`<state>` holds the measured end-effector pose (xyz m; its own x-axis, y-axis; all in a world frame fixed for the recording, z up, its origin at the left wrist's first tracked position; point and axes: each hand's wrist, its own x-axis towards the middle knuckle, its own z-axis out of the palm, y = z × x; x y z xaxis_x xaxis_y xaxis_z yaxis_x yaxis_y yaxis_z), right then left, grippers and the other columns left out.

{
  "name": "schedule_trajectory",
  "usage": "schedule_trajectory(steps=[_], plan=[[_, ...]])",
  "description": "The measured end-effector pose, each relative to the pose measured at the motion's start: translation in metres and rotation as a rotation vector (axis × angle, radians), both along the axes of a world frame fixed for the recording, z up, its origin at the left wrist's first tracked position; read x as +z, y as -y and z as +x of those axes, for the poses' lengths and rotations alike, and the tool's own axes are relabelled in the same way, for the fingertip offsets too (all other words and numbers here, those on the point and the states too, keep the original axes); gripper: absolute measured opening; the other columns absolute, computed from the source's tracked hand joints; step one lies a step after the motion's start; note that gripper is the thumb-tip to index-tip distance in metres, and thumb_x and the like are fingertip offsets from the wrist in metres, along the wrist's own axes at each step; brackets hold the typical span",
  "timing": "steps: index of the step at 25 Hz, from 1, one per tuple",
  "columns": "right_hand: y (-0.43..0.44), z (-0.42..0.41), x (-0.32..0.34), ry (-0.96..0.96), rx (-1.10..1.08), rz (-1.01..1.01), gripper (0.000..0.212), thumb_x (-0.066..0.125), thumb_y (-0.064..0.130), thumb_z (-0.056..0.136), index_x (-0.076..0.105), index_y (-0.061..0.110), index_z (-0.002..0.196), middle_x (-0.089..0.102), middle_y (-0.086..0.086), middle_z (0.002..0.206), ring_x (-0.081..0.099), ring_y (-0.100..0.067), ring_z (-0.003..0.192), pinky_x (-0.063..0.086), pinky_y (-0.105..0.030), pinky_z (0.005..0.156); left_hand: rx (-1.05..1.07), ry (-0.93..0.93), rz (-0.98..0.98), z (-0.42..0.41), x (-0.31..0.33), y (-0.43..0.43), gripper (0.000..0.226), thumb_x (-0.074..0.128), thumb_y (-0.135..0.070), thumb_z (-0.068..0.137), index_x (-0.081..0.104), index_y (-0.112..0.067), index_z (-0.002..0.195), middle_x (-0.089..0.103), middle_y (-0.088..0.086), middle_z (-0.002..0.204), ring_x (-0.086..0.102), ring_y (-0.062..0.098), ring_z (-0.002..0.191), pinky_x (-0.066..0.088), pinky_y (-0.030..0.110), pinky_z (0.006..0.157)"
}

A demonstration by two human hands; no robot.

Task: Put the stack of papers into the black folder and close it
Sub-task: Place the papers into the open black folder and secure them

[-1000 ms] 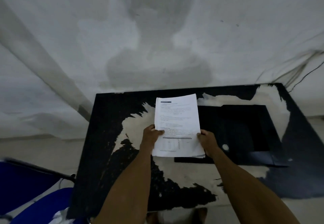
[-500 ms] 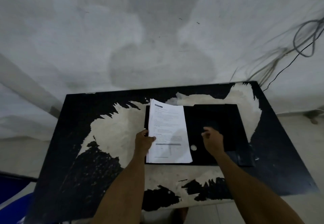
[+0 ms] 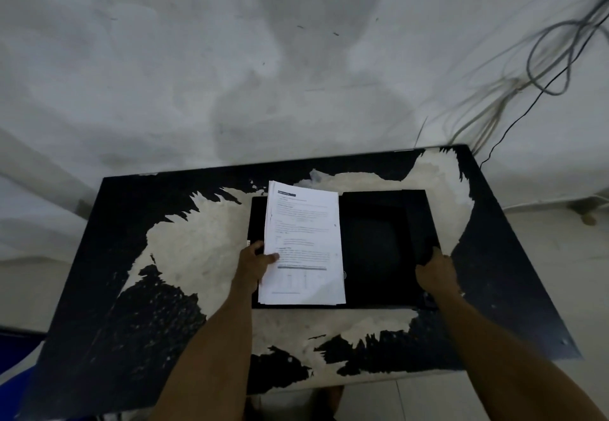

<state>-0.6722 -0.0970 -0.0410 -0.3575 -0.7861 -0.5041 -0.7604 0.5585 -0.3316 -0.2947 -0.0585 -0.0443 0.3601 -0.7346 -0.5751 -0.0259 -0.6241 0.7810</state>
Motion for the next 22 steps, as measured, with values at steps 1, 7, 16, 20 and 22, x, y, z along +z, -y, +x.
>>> schedule_trajectory(steps=[1,7,16,20,22], plan=[[0.0,0.0,-0.001,-0.004,0.004,0.008,0.07,0.057,0.016,0.092,0.022,0.01,0.152,0.037,-0.024,0.148,0.041,-0.042,0.132,0.039,-0.058,0.109,0.0,-0.031,-0.002,0.001,0.0,-0.001,0.043,0.075,0.001,0.081,0.065,0.003,0.123,0.067,0.018,0.127,0.066,0.029,0.104,0.053,0.037,0.092],[0.001,-0.001,-0.001,-0.041,0.042,0.01,0.073,0.06,0.014,0.089,0.022,0.008,0.152,0.039,-0.024,0.145,0.043,-0.041,0.13,0.041,-0.055,0.108,-0.016,0.225,0.051,-0.003,-0.003,-0.008,0.036,0.071,0.004,0.08,0.068,0.001,0.115,0.07,0.019,0.119,0.067,0.032,0.103,0.055,0.041,0.094],[-0.001,-0.006,-0.01,-0.045,0.063,-0.031,0.07,0.059,0.015,0.091,0.023,0.005,0.151,0.041,-0.025,0.143,0.045,-0.041,0.129,0.042,-0.054,0.108,0.069,0.144,-0.008,-0.014,-0.005,-0.006,0.045,0.071,0.006,0.082,0.063,0.005,0.126,0.066,0.02,0.128,0.064,0.029,0.106,0.047,0.028,0.089],[-0.002,-0.006,-0.011,-0.03,0.055,-0.04,0.069,0.059,0.015,0.091,0.023,0.007,0.15,0.041,-0.023,0.143,0.045,-0.04,0.128,0.042,-0.054,0.108,0.028,0.08,-0.027,-0.014,-0.004,0.003,0.041,0.071,0.004,0.083,0.066,0.003,0.123,0.068,0.019,0.125,0.063,0.024,0.098,0.05,0.031,0.09],[-0.002,-0.007,-0.012,-0.031,0.049,-0.04,0.069,0.059,0.015,0.091,0.025,0.008,0.15,0.041,-0.023,0.142,0.045,-0.04,0.127,0.042,-0.055,0.107,0.035,0.017,-0.018,-0.015,-0.004,0.005,0.043,0.072,0.002,0.082,0.065,0.002,0.125,0.068,0.019,0.125,0.066,0.029,0.102,0.052,0.036,0.094]])
